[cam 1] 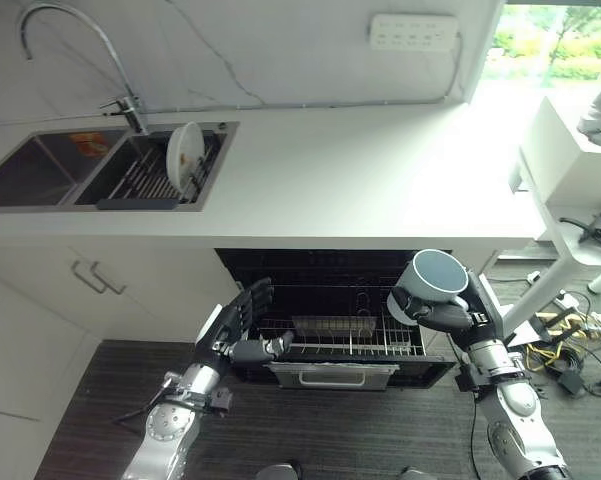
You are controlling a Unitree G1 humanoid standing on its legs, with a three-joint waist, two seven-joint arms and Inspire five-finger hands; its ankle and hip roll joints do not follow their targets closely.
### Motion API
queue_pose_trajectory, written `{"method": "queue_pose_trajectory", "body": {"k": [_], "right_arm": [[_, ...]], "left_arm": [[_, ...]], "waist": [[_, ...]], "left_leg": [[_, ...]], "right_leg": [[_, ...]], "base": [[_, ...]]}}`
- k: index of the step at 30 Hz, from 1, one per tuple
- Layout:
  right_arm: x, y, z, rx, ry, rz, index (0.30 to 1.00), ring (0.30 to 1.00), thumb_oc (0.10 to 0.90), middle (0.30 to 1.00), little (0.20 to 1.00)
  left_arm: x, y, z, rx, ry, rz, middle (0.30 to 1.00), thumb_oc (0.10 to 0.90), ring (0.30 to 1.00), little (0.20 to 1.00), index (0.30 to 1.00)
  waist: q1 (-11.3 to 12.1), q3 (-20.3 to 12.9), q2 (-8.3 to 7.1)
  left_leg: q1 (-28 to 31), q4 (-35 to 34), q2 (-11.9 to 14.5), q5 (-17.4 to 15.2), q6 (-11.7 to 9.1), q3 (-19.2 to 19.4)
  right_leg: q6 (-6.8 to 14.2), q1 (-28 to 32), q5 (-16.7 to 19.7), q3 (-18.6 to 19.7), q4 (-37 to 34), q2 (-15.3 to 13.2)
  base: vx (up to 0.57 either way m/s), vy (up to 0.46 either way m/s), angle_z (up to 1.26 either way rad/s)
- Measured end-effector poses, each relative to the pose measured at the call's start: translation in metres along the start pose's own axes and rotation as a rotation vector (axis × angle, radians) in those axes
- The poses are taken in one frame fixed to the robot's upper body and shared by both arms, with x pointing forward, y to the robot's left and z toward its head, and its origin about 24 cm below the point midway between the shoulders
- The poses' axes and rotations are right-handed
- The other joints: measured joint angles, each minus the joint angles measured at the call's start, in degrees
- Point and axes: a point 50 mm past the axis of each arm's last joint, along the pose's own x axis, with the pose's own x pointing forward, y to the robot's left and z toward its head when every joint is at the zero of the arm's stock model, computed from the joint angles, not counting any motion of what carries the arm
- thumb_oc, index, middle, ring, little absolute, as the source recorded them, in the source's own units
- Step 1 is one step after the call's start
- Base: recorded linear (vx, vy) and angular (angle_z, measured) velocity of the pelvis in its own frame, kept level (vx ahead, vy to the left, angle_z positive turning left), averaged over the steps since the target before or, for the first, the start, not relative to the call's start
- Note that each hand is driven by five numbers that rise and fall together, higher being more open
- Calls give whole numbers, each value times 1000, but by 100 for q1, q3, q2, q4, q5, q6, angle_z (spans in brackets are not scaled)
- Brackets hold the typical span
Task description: Place the dishes in the dishwasher.
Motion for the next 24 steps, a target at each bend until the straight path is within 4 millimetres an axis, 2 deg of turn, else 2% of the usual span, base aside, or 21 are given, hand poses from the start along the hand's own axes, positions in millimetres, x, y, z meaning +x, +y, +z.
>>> {"method": "queue_pose_trajectory", "body": {"k": [2,7,10,13,18,22,24], "right_arm": [[0,-2,-3,-35,35,16,300,300,400,300,300],[9,-4,-1,-91,53,68,300,300,400,300,300],[11,-24,-7,-143,132,33,300,300,400,300,300],[7,-34,-12,-207,204,49,300,300,400,300,300],[1,-42,-26,-224,304,30,300,300,400,300,300],[2,-56,-32,-226,356,-35,300,300,400,300,300],[3,-67,-28,-231,357,-88,300,300,400,300,300]], "left_arm": [[-1,2,0,41,7,-8,900,800,900,900,900],[-3,12,3,209,37,-88,900,800,900,900,900],[2,10,7,299,38,-167,900,800,900,900,900],[0,7,5,340,46,-216,900,800,900,900,900],[1,4,8,365,35,-259,900,800,900,900,900],[2,3,11,375,25,-288,900,800,900,900,900],[3,-1,15,390,7,-316,900,800,900,900,900]], "waist": [[135,0,0],[177,15,12],[166,79,63],[185,289,154],[232,438,267],[285,529,443],[275,597,575]], "left_leg": [[-81,52,-16,-2,5,-59],[-204,167,-32,3,7,-287],[-189,149,-87,18,26,-405],[-188,143,-160,35,38,-460],[-199,173,-240,38,61,-583],[-183,157,-278,48,76,-625],[-189,125,-354,75,113,-649]], "right_leg": [[2,4,1,-24,-20,0],[19,98,-8,-156,-44,16],[46,244,-46,-246,-107,-8],[70,319,-52,-305,-117,-61],[103,381,-43,-362,-156,-97],[116,441,-45,-421,-197,-120],[170,448,-39,-456,-192,-193]], "base": [[35,18,20],[6,10,21],[72,34,22],[88,33,18],[36,21,15],[12,49,8],[-1,101,13]]}}
